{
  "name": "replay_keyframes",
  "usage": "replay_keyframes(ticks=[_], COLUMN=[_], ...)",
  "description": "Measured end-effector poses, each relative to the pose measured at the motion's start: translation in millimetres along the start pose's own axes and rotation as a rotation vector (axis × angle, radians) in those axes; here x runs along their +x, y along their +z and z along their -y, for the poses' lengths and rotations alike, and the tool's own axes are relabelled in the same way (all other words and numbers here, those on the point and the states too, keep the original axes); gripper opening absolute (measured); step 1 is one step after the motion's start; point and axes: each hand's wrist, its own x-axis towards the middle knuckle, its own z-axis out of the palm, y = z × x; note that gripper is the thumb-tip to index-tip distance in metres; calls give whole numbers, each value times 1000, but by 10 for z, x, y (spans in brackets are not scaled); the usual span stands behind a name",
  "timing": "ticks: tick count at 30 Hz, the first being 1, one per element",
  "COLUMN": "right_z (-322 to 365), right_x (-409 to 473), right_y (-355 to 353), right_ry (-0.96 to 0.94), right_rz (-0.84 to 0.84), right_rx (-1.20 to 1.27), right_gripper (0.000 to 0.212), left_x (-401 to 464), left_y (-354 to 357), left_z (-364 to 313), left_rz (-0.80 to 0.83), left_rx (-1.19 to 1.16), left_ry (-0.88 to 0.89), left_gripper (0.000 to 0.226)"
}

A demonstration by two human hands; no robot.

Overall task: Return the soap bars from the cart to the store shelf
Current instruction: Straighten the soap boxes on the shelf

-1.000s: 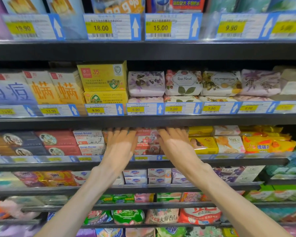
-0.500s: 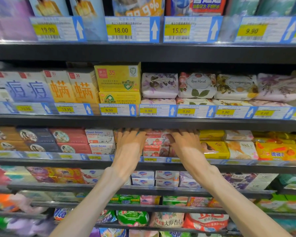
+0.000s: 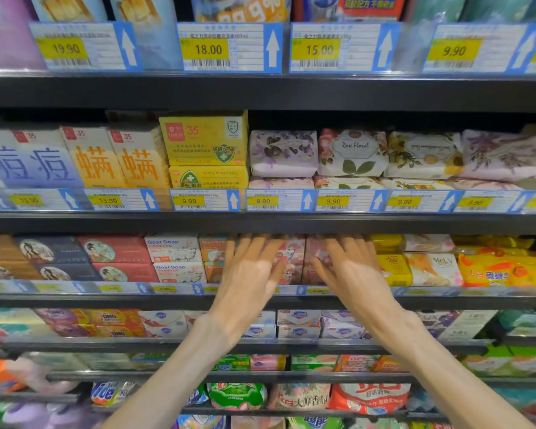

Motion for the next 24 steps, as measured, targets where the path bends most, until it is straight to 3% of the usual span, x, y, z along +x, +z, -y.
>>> replay_keyframes(ticks=[5,9,13,24], right_z=[-370,-527,-595,-600], right_x=[-203,-239,-244,-194], right_y=[-42,0,90,139], right_ry=[86,136,124,159], right_rz=[-24,-30,0,55], right_rx=[-14,-5,16,62], right_gripper=[32,39,41,40], left_x=[138,295,404,392], left_y=[163,179,126,92], left_z=[-301,-399,-485,-507], left_rz=[20,195,390,381], left_rx=[-46,-55,-48,-92], left_ry=[67,-34,-148,-163], left_gripper=[34,30,40,38])
